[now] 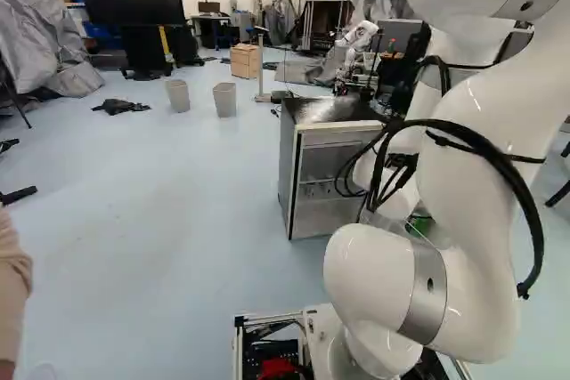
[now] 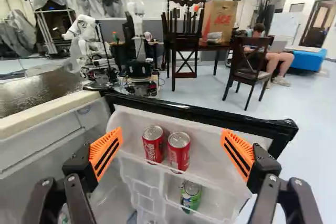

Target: Grab a drink from the fridge

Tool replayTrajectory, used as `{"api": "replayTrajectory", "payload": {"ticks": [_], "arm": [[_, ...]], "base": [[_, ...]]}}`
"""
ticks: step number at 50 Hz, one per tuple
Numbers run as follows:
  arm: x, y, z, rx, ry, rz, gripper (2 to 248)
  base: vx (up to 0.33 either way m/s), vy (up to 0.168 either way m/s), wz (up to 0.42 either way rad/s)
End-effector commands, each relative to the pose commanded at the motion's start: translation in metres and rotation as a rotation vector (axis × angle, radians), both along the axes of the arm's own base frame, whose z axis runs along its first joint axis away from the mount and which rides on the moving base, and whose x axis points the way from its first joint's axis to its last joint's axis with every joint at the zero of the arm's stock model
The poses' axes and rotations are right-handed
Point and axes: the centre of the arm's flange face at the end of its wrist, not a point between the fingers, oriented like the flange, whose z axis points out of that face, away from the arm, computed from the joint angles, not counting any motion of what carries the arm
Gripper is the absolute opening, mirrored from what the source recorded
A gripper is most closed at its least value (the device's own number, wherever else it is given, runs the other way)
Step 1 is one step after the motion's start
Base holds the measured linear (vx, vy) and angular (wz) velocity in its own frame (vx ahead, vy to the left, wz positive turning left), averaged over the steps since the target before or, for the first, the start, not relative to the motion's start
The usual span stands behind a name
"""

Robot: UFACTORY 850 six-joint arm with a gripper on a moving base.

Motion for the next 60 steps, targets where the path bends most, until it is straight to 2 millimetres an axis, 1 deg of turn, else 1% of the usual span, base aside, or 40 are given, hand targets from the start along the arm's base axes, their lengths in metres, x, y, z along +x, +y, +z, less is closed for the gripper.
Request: {"api": "replayTrajectory", "payload": {"ticks": [8,15,42,53,60], "arm": [[0.002,0.002,-0.007,0.011,0.019,0.069,247],[0.002,0.007,-0.014,0.024,0.035,0.138,247],[-0.012,0.060,-0.034,0.092,0.104,0.459,247],[-0.010,0.072,-0.043,0.119,0.121,0.579,247],[-0.009,0.075,-0.045,0.125,0.123,0.612,247]], "base": [[0.000,0.000,0.000],[0.000,0.000,0.000],[0.000,0.000,0.000],[0.000,0.000,0.000],[0.000,0.000,0.000]]}}
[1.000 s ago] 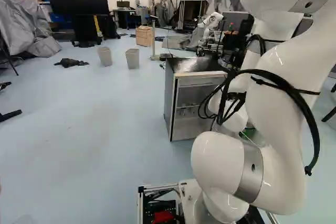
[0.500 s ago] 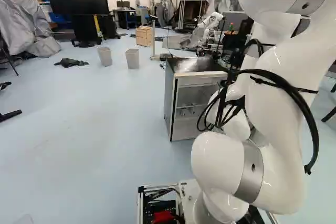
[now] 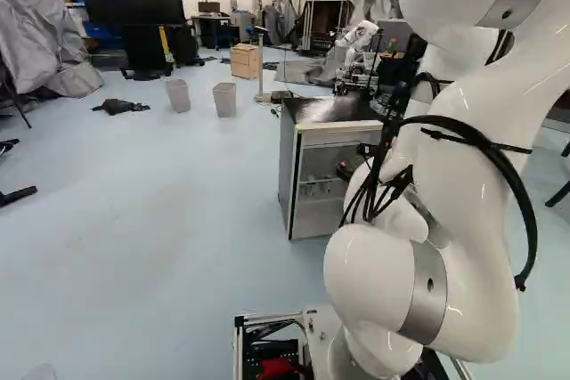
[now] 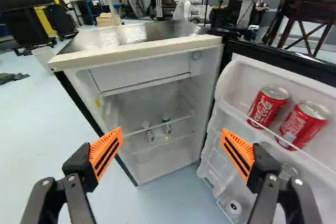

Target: Grab a drink from the fridge

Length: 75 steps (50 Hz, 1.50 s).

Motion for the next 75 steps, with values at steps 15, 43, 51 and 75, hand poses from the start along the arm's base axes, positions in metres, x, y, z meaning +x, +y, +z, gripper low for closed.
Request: {"api": "replayTrajectory", "payload": {"ticks": [15,43,51,75], "arm": [[0.008,0.004,-0.001,-0.006,0.001,-0.001,247],[0.035,-0.006,-0.005,-0.051,0.003,-0.189,247],[0.042,-0.010,-0.006,-0.064,0.002,-0.253,247],[0.060,-0.026,-0.010,-0.099,-0.004,-0.466,247]], "base": [[0.000,0.000,0.000],[0.000,0.000,0.000],[0.000,0.000,0.000],[0.000,0.000,0.000]]}}
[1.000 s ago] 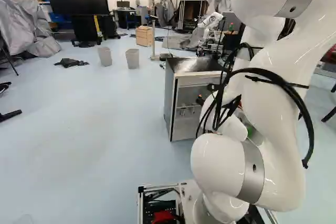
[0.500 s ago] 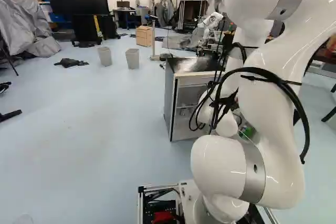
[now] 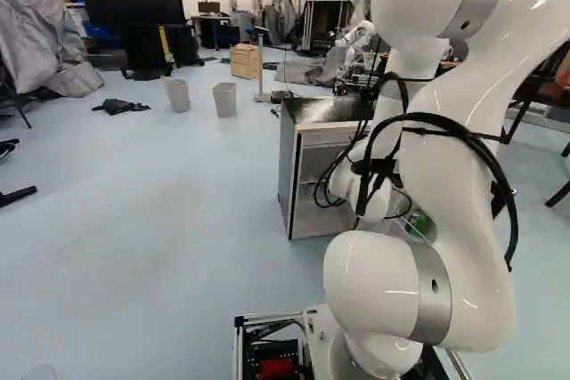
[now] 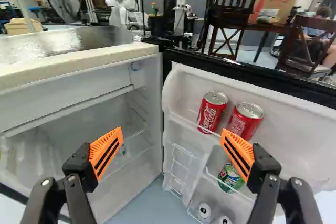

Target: Grab a drink from the fridge

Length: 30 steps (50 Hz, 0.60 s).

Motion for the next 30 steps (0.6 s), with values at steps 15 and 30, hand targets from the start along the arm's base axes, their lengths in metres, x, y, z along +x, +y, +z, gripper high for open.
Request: {"api": "replayTrajectory", "payload": {"ticks": [15,30], "arm": [[0.009,-0.011,-0.003,-0.015,-0.004,-0.143,247],[0.016,-0.020,-0.008,-0.004,0.009,-0.288,247]], "base": [[0.000,0.000,0.000],[0.000,0.000,0.000]]}}
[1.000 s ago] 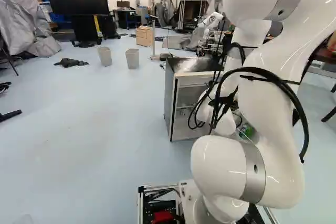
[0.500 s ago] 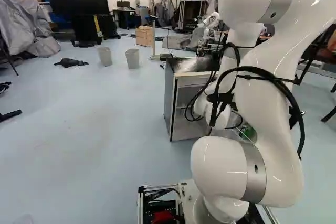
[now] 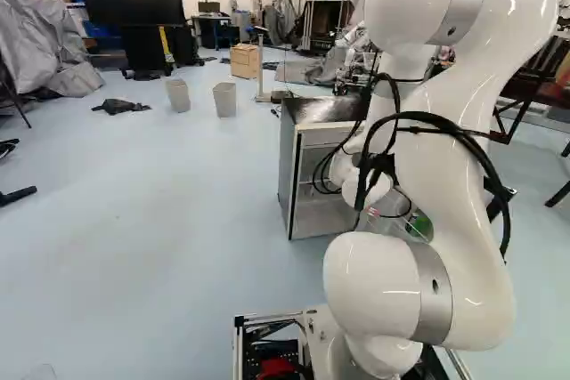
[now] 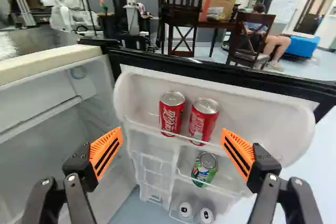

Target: Grab a drink from the fridge

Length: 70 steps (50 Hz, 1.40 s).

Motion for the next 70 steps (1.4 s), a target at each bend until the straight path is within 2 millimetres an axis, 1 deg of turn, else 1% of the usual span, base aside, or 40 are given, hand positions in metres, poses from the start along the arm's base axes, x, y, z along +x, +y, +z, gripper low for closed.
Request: {"api": "replayTrajectory", "payload": {"ticks": [20,41,70], "arm": [[0.005,-0.011,-0.007,0.031,0.009,-0.172,247],[0.015,-0.028,-0.009,0.028,-0.008,-0.214,247],[0.020,-0.052,-0.012,0.027,-0.025,-0.265,247]], "base": [[0.000,0.000,0.000],[0.000,0.000,0.000],[0.000,0.000,0.000]]}}
